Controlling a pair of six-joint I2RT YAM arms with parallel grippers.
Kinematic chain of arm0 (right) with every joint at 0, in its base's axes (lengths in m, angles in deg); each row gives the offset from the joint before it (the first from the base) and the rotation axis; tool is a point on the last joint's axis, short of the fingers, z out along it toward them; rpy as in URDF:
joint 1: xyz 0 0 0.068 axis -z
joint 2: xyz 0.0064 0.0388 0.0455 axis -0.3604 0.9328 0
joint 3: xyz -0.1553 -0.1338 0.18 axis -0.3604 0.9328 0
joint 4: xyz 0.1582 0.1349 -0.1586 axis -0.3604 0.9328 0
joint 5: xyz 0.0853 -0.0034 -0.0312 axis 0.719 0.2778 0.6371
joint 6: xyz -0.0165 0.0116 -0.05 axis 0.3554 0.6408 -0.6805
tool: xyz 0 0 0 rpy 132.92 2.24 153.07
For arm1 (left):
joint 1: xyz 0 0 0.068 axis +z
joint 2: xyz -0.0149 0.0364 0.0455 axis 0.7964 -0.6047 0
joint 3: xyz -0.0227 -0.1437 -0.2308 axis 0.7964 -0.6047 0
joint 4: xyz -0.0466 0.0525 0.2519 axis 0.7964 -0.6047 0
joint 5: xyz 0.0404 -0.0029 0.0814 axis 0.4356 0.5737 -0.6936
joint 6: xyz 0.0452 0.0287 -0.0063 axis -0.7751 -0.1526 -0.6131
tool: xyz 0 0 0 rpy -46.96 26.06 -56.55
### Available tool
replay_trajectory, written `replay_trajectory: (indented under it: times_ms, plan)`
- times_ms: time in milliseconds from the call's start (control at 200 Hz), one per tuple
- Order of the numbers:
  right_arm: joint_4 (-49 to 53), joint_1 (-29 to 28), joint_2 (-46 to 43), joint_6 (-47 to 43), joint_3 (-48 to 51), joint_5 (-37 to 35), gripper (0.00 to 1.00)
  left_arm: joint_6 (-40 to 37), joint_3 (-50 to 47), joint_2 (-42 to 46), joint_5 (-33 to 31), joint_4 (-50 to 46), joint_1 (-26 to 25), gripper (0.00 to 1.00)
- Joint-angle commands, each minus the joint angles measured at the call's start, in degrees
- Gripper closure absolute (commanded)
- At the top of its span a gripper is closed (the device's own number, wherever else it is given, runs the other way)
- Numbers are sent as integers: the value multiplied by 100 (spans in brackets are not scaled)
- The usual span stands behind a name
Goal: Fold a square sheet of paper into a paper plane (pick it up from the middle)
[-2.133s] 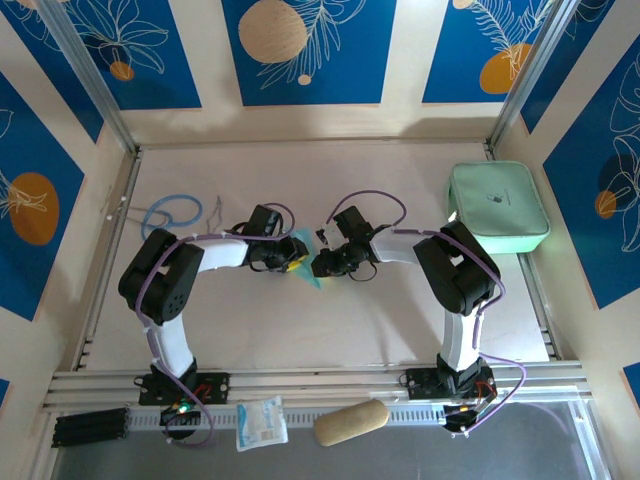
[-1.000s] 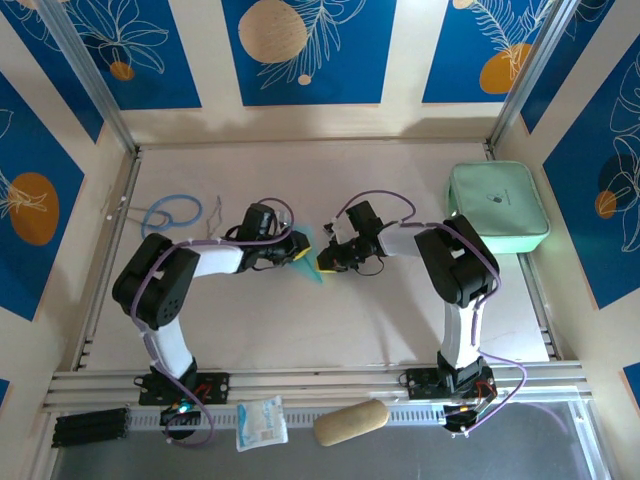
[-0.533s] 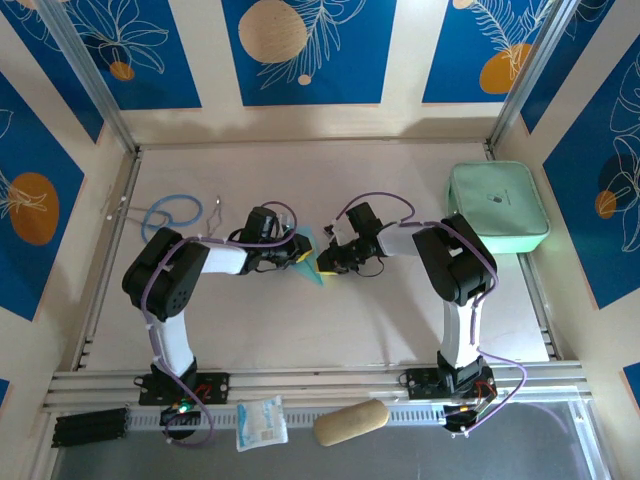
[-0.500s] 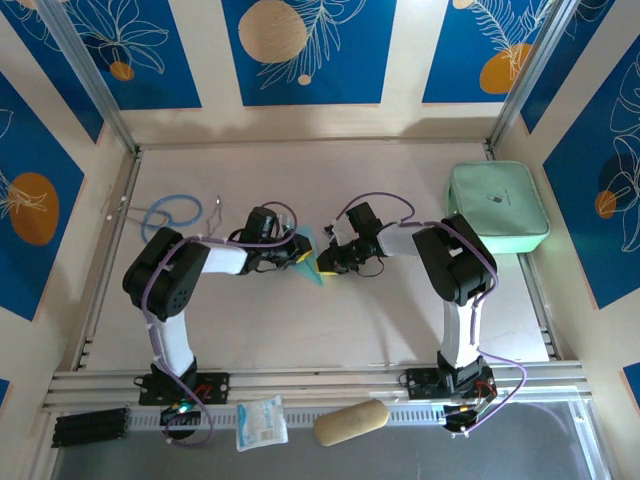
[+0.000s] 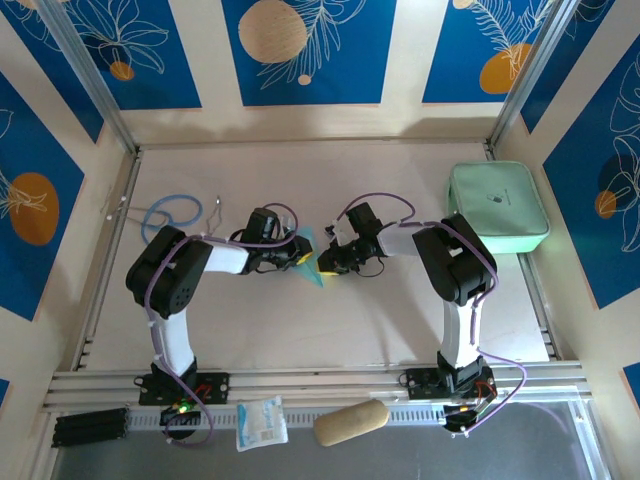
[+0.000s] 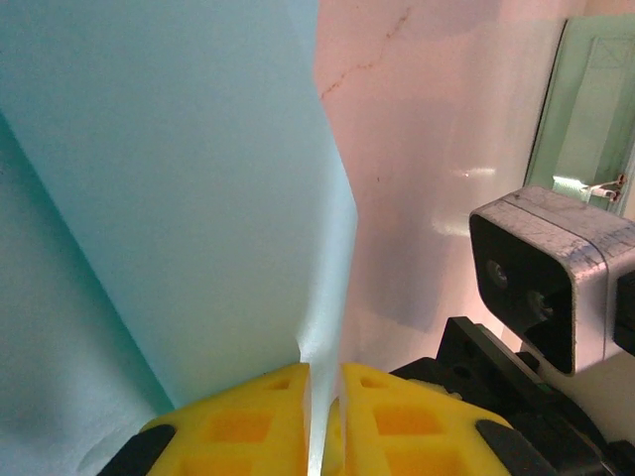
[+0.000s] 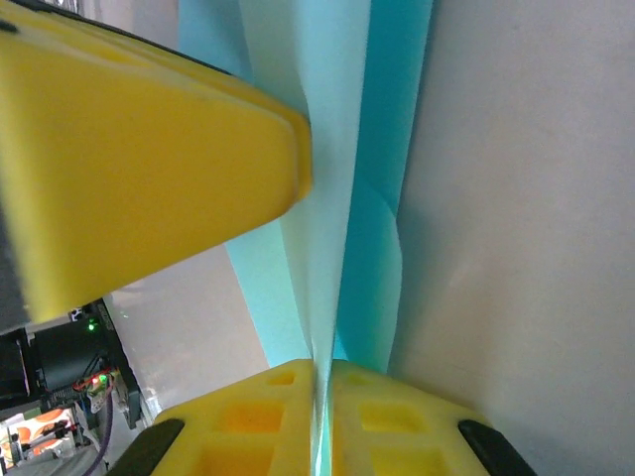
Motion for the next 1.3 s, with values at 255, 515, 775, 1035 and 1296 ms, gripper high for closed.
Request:
replay_trajectory:
  times_ms: [255,515,775,1035,1296]
  plan:
    - [217,40,145,196,47,-215,90,-84,47,144,95,17,49,79]
    - [140,65,112,214,115,-219,88,-158,67,65,81,-36,64,78]
    - [104,78,-57,206,156,-224,85,-204,207,9,94,-219,69,78]
    - [63,118,-14,316,196,-294,89,-237,229,148,118,-228,75,78]
    - [-35,174,23,426,269,-251,92,-201,80,255,136,-4,162,77]
